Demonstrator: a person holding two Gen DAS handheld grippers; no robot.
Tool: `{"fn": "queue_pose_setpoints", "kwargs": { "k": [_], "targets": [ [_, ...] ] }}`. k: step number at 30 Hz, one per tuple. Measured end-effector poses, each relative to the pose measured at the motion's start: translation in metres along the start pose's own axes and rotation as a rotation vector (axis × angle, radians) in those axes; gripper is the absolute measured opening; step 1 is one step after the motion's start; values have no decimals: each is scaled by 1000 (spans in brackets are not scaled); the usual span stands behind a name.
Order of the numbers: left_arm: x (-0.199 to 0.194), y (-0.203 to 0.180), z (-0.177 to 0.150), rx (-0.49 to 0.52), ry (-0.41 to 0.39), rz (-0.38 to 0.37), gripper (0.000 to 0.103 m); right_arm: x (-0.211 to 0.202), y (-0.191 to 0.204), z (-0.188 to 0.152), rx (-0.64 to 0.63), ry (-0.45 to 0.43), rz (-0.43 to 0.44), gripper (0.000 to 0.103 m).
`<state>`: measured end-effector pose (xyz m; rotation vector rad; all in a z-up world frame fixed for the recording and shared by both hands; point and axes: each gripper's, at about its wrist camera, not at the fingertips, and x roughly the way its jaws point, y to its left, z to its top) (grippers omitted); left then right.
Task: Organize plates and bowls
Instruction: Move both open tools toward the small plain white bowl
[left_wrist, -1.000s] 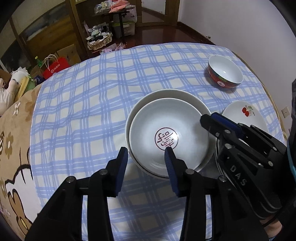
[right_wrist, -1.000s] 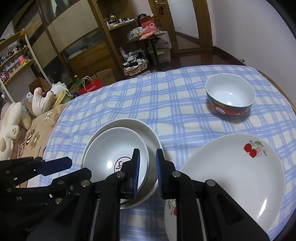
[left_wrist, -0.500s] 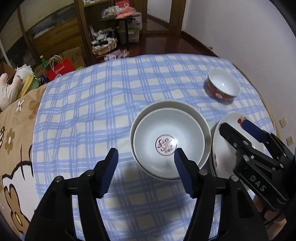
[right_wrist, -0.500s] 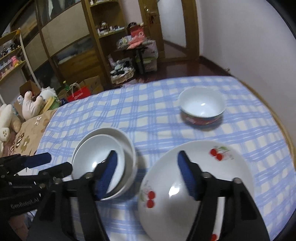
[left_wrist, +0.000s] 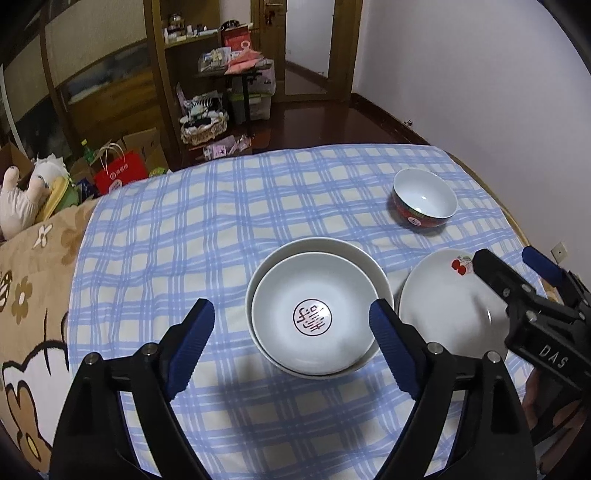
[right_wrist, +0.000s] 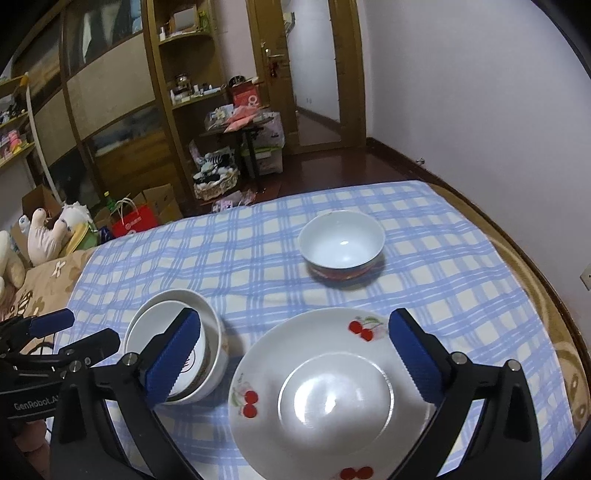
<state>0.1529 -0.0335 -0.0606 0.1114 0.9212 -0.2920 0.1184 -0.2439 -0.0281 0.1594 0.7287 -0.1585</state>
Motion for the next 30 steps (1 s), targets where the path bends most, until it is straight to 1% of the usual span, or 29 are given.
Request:
{"fn": "queue_pose_setpoints", "kwargs": {
  "k": [5, 12, 15, 18, 23, 30],
  "targets": [
    [-4, -3, 1, 6, -1, -23, 85, -8, -9, 4, 11, -31, -17, 103],
    [-9, -9, 9, 15, -40, 5, 85, -18, -27, 11, 50, -69, -35, 103],
    [-9, -14, 13, 33, -57, 27, 85, -21, -35, 15, 62, -84, -50, 103],
    [-9, -19, 18, 48, -65, 29, 85, -25, -43, 19, 76, -101, -61, 103],
    [-11, -31, 32, 61, -76, 6, 85, -29, -54, 27, 93, -117, -75, 103],
    [-6, -55, 55, 114, -84, 13, 85, -26, -68, 46, 78, -121, -98, 103]
  ]
}}
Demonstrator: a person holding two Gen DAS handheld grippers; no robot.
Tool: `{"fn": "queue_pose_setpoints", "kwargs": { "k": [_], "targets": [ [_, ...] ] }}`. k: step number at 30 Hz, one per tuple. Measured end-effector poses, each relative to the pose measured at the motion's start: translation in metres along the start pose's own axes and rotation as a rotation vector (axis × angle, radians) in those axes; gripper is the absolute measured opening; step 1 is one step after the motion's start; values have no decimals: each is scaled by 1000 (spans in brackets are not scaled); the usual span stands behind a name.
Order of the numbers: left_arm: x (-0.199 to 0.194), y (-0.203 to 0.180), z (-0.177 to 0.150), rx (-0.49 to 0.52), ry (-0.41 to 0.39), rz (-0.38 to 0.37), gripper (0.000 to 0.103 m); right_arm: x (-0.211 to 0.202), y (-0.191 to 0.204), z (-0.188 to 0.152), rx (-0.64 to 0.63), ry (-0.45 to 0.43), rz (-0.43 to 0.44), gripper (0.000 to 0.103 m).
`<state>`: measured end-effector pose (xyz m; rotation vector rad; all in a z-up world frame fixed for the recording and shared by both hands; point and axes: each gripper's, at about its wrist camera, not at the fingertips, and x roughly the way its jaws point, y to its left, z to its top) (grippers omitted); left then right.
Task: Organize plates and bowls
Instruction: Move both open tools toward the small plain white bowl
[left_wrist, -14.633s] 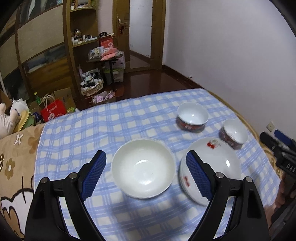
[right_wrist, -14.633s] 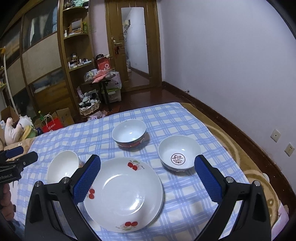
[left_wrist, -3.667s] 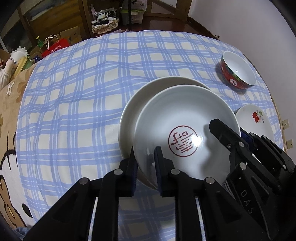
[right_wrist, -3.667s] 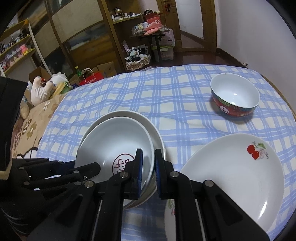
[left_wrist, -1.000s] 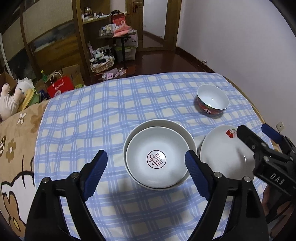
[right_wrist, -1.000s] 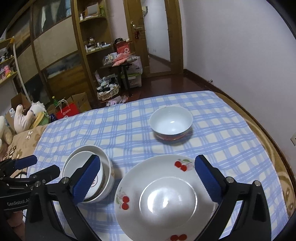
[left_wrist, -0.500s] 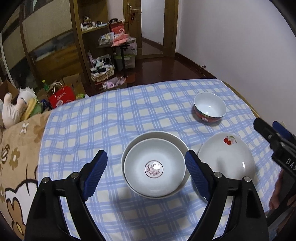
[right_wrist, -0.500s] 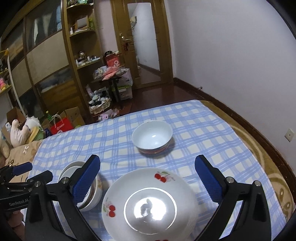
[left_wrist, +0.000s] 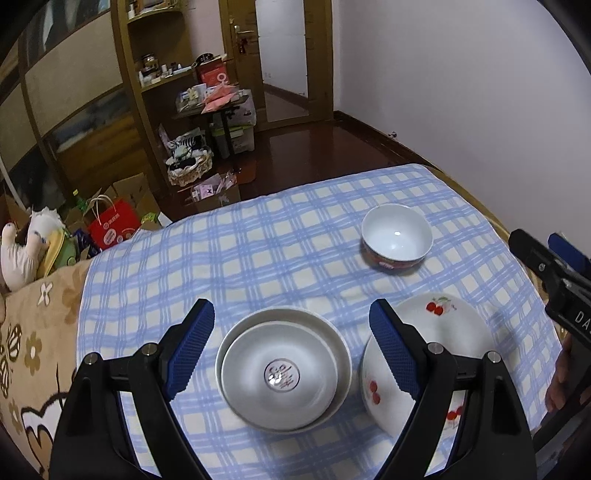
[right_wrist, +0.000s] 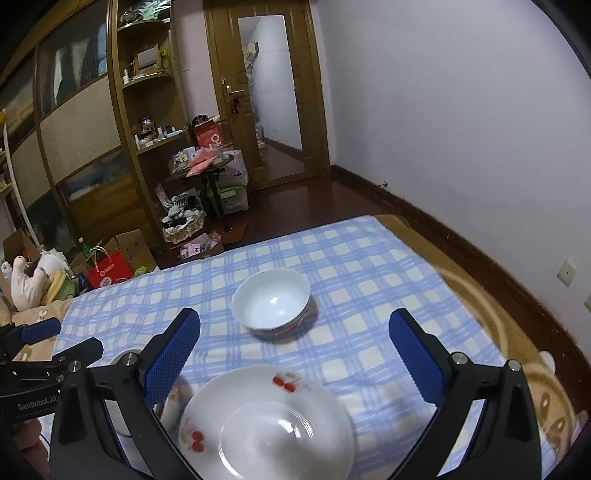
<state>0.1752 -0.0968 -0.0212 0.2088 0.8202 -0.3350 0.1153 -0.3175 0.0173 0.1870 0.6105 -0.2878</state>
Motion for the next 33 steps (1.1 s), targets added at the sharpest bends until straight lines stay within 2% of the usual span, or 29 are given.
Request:
{"fn": "queue_pose_setpoints", "kwargs": {
  "k": [7, 17, 25, 28, 33],
  "targets": [
    [24, -19, 28, 41, 16, -20, 85, 16, -14, 34, -32, -12, -47, 103],
    [74, -36, 79, 5, 52, -68, 85, 55, -35, 72, -59, 19, -83, 103],
    [105, -46, 117, -4, 30, -106, 85, 98, -54, 73, -38, 75, -100, 103],
    [121, -44, 122, -29, 41, -114, 85, 111, -60, 70, -25, 92, -86, 103],
    [143, -43, 121, -16, 75, -83, 85, 131, -64, 68, 33, 104, -45, 103]
  ]
}}
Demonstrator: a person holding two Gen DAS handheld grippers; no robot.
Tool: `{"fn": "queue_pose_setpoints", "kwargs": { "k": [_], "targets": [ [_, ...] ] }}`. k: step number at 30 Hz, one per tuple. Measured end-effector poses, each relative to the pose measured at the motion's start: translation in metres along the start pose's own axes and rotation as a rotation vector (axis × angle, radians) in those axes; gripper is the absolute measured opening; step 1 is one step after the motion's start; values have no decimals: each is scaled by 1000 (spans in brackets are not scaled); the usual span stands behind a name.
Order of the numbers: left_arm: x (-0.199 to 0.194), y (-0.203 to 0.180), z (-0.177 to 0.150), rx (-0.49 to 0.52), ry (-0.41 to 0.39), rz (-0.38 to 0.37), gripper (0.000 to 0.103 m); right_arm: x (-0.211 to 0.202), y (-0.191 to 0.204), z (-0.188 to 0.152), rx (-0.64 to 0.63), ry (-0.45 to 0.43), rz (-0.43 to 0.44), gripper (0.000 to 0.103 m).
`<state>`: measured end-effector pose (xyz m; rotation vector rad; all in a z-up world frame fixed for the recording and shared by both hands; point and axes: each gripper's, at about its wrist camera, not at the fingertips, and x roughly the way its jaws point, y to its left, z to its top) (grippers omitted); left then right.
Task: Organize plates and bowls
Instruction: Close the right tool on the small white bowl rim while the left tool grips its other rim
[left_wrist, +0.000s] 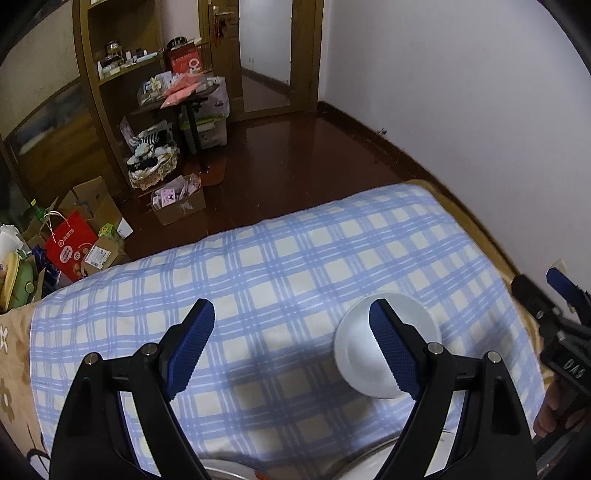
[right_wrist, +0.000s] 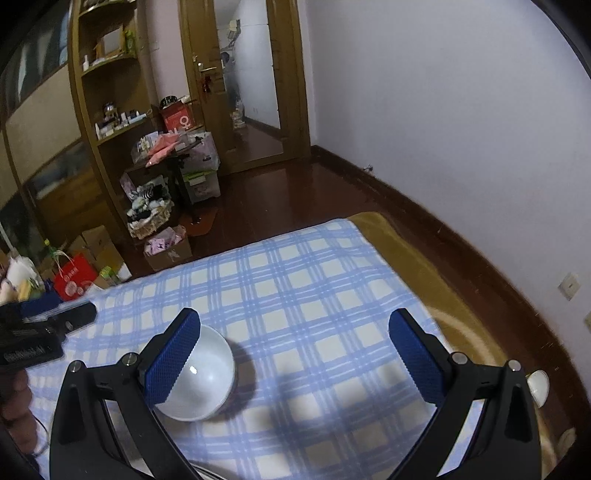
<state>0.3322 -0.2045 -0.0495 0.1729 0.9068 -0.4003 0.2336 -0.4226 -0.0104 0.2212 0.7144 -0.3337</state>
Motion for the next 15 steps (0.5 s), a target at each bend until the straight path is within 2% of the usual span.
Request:
{"fn": "queue_pose_setpoints", "kwargs": {
  "k": [6, 9, 15],
  "targets": [
    [24, -1, -7, 35, 39, 2, 85, 20, 6, -4, 14, 41, 39, 103],
    [34, -1, -9, 36, 61, -31, 85, 26, 10, -7, 8, 51, 38, 103],
    [52, -11, -12, 73, 93, -13, 85, 40, 14, -14, -3, 78, 54, 103]
  ]
}}
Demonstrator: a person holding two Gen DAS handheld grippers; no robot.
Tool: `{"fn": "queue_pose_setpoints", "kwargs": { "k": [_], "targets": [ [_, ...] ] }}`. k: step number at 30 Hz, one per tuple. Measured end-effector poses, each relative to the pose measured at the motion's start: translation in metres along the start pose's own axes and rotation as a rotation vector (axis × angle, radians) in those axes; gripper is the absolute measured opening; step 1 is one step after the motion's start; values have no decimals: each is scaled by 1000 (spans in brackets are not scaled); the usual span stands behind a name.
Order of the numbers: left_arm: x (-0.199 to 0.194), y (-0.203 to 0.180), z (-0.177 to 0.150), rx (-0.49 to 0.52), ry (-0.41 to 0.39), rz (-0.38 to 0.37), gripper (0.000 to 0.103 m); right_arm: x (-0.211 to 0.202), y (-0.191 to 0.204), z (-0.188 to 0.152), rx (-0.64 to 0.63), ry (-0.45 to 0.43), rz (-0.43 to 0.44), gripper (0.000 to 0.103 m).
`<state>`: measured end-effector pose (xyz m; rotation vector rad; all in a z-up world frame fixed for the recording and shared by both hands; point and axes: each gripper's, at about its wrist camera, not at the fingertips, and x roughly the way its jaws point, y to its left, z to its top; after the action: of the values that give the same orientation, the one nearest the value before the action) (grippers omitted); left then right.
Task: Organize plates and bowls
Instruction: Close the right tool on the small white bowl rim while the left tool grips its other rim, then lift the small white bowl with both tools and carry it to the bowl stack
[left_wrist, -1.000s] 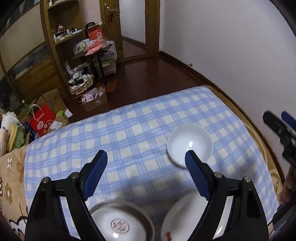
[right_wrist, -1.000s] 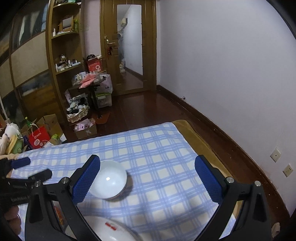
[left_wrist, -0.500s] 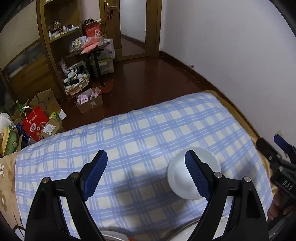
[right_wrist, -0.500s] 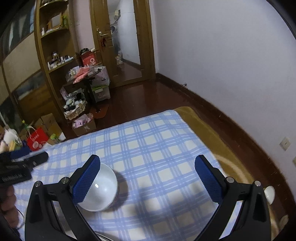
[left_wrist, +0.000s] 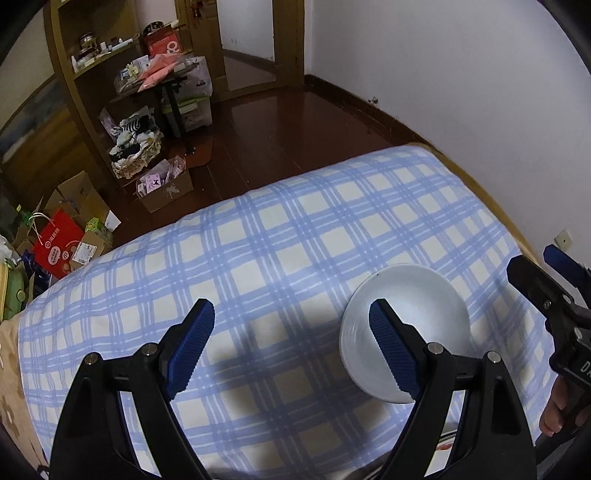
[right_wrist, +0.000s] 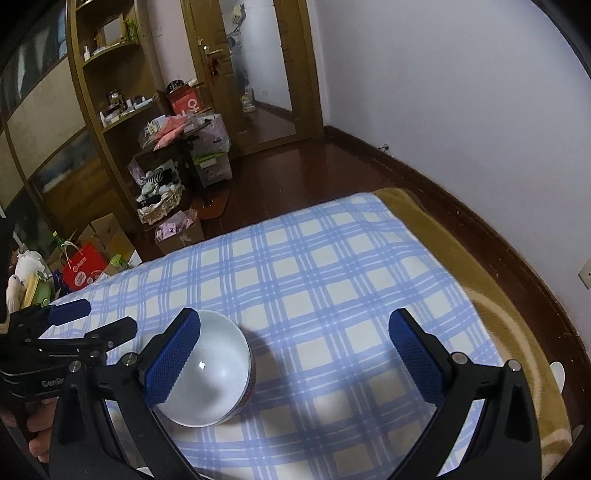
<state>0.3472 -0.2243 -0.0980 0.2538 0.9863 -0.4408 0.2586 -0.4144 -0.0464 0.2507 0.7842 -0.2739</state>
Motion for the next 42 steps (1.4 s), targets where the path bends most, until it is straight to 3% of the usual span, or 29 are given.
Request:
{"fn": "queue_pose_setpoints", "kwargs": {
  "k": [11, 17, 20, 22, 25, 29, 30, 33, 42],
  "targets": [
    [32, -9, -8, 33, 76, 54, 85, 33, 9, -18, -28, 106, 57, 100],
    [41, -10, -10, 23, 116, 65, 82, 44, 10, -26, -26, 151, 64, 86],
    [46, -14, -14, 43, 138, 70, 72, 50, 11, -30, -47, 173, 42, 70],
    [49, -16, -16, 39, 162, 49, 60, 56, 10, -34, -53, 204, 44, 65],
    [51, -20, -17, 47, 173, 36, 53, 62, 12, -39, -48, 227, 67, 56],
    [50, -23, -18, 37, 190, -22, 36, 67, 18, -43, -41, 268, 127, 22],
    [50, -25, -19, 43, 198, -40, 25, 68, 19, -44, -31, 285, 154, 17],
    [48, -32, -20, 51, 215, -73, 10, 67, 22, -48, -36, 278, 138, 14],
    [38, -30, -25, 17, 210, -74, 10, 57, 24, -54, -29, 245, 117, 11]
  ]
}}
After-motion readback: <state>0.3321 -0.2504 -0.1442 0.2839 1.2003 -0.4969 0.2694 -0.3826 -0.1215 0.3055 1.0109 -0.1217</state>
